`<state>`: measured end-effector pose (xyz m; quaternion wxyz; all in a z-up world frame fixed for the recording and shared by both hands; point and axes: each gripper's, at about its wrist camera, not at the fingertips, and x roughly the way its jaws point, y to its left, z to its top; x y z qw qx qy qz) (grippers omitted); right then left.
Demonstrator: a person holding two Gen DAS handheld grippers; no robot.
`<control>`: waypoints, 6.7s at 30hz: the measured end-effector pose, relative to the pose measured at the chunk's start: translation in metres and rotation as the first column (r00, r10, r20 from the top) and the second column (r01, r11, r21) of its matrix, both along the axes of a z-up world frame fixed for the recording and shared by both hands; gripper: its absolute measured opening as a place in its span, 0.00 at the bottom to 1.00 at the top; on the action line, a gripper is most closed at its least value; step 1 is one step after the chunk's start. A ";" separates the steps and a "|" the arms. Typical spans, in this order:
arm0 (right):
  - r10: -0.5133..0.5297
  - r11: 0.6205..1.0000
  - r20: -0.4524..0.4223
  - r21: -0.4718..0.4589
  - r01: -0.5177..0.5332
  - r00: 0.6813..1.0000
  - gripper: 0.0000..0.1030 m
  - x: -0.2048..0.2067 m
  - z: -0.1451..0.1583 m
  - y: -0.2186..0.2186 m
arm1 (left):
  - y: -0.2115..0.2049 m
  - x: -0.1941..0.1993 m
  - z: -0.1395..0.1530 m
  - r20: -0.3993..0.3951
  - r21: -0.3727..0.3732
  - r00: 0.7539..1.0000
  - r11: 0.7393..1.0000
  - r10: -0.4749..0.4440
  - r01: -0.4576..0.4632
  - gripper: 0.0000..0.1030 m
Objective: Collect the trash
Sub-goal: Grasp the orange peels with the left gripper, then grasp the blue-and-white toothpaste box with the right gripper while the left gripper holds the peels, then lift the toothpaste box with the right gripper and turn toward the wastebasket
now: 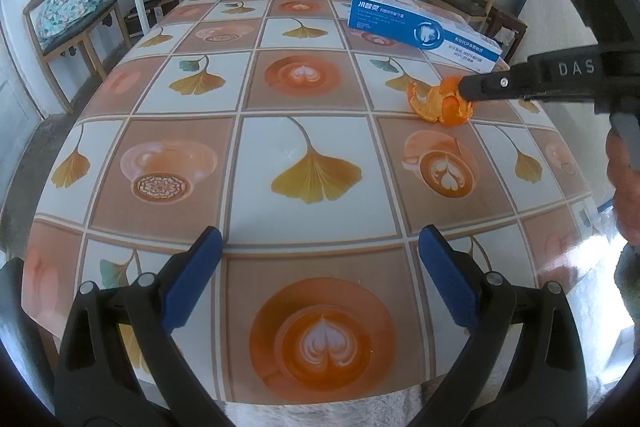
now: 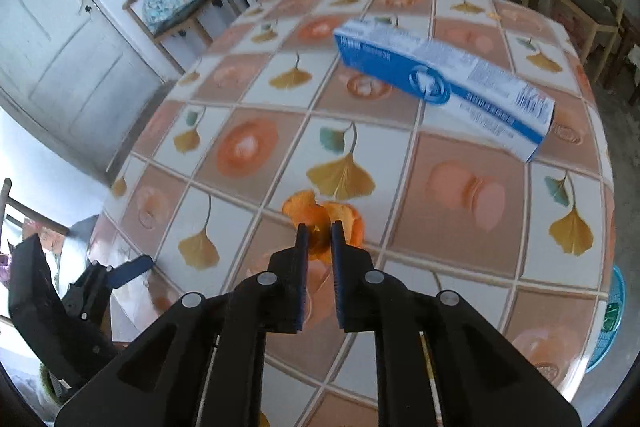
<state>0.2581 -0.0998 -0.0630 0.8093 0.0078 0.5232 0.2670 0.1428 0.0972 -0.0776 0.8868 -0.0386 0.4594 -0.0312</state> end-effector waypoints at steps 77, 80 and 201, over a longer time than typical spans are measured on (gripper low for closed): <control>-0.310 0.938 0.497 0.022 0.345 0.810 0.94 -0.049 0.081 -0.092 | -0.055 0.086 0.020 0.119 -0.212 0.973 0.953 -0.196 0.218 0.89; -0.333 0.932 0.484 0.040 0.359 0.810 0.94 -0.047 0.080 -0.102 | -0.069 0.092 0.012 0.091 -0.141 0.971 0.962 -0.223 0.234 0.74; -0.171 0.957 0.015 -0.235 0.170 0.985 0.42 -0.042 -0.024 -0.058 | -0.029 0.003 0.033 0.129 -0.010 0.987 0.995 -0.100 0.102 0.12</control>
